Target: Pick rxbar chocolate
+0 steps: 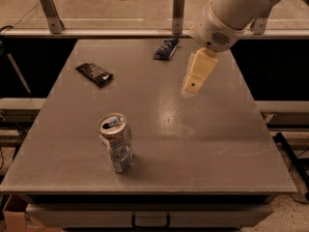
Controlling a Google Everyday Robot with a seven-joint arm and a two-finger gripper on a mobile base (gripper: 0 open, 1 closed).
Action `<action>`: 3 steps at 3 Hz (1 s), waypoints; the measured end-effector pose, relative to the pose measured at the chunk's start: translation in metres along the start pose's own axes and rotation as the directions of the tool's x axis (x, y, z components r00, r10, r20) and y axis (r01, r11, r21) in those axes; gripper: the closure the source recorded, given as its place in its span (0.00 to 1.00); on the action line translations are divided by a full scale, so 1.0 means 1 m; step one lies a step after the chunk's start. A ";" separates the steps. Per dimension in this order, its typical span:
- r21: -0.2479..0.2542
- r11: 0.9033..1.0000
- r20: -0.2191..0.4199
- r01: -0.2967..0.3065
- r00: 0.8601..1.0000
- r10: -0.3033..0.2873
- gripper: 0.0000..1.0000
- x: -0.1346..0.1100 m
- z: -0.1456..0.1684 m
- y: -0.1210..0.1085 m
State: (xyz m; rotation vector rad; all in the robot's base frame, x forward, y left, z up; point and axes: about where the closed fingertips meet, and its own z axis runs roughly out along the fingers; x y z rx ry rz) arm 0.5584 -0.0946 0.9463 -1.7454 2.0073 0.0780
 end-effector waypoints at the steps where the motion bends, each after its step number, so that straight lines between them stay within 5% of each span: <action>1: -0.016 1.000 0.088 -0.009 0.996 0.010 0.00 -0.057 0.053 -0.016; 2: -0.050 0.996 0.194 -0.072 0.978 0.080 0.00 -0.123 0.117 -0.020; 3: -0.091 0.985 0.266 -0.147 0.949 0.166 0.00 -0.164 0.151 -0.027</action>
Offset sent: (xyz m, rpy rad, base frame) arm 0.0877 0.2088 -0.0740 0.3058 0.0429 -0.0266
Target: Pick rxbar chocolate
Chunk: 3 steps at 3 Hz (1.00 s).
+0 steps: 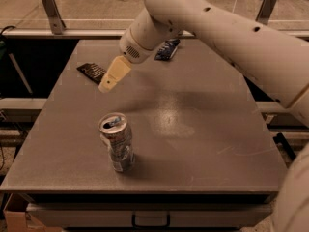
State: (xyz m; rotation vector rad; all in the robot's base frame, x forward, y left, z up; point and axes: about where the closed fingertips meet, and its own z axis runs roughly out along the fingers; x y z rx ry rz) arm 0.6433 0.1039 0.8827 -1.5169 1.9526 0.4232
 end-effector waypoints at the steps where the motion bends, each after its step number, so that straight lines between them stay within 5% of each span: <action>1: -0.027 0.998 0.070 -0.062 0.996 0.064 0.00 -0.031 0.033 -0.002; 2: -0.042 0.993 0.103 -0.108 0.988 0.112 0.00 -0.047 0.063 0.002; 3: -0.033 0.987 0.110 -0.160 0.981 0.163 0.17 -0.046 0.086 -0.006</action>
Offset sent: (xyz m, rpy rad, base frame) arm 0.0301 0.1063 -0.0339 0.1877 0.0926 -0.0801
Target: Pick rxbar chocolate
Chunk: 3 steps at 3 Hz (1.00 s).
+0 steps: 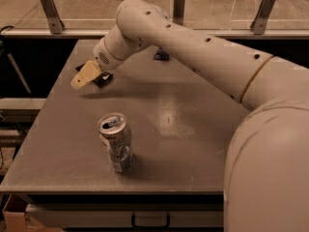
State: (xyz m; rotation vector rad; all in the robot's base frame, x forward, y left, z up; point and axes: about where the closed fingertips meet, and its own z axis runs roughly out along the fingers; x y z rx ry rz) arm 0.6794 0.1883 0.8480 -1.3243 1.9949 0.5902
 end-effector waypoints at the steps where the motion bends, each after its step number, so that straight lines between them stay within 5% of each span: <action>1: 0.028 0.999 -0.028 -0.034 0.999 0.034 0.39 0.015 0.014 -0.017; 3: 0.034 0.999 -0.034 -0.040 0.999 0.041 0.87 0.013 0.010 -0.021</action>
Offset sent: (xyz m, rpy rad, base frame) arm 0.0411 -0.0475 -0.0495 -0.0710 0.0444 -0.1355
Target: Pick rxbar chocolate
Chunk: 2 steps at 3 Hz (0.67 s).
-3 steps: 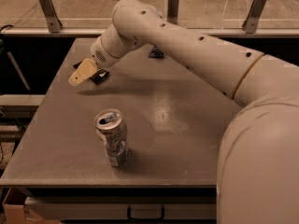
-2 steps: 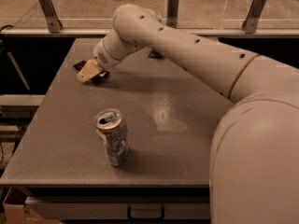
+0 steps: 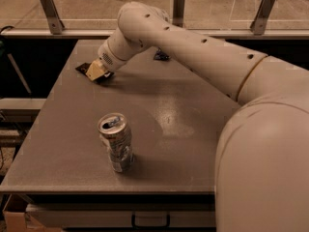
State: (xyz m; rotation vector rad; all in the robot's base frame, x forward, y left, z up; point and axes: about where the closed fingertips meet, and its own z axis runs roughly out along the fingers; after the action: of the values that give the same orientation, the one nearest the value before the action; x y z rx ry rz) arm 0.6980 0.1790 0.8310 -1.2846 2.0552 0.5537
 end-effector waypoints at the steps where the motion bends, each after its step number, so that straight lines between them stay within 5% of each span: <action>1: 0.000 1.000 0.000 0.000 1.000 0.000 1.00 -0.001 -0.001 0.000; 2: 0.000 1.000 0.000 0.000 1.000 0.000 1.00 -0.001 -0.001 0.000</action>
Offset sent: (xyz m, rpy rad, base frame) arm -0.0973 -0.0927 0.1745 0.2472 -0.2327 0.3212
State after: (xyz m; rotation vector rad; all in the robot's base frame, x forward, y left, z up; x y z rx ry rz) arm 0.6980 0.1789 0.8328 -1.2847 2.0550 0.5538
